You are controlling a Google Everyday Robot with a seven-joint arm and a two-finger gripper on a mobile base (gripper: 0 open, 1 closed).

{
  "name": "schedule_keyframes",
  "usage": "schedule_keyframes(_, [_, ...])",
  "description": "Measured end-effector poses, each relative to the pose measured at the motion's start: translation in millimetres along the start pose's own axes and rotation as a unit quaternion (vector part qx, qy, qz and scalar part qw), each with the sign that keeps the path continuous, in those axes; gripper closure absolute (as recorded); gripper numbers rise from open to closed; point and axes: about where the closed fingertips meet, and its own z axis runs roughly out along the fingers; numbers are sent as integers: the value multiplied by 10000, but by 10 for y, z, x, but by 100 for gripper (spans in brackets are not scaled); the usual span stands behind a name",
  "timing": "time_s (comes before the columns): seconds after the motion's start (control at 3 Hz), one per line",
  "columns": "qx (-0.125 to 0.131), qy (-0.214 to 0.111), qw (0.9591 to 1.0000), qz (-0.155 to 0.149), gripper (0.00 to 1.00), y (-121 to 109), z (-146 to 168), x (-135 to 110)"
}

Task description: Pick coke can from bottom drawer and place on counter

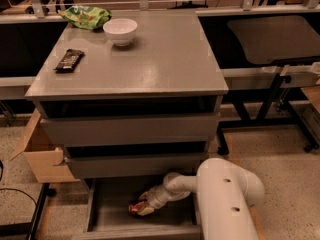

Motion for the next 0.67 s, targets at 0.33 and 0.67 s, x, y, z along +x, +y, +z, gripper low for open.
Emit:
schedule_keyframes(0.33, [119,-75,9999,-41,100,118,-346,-31])
schedule_keyframes(0.67, [186,-436,9988,-109,100,211,-674,-60])
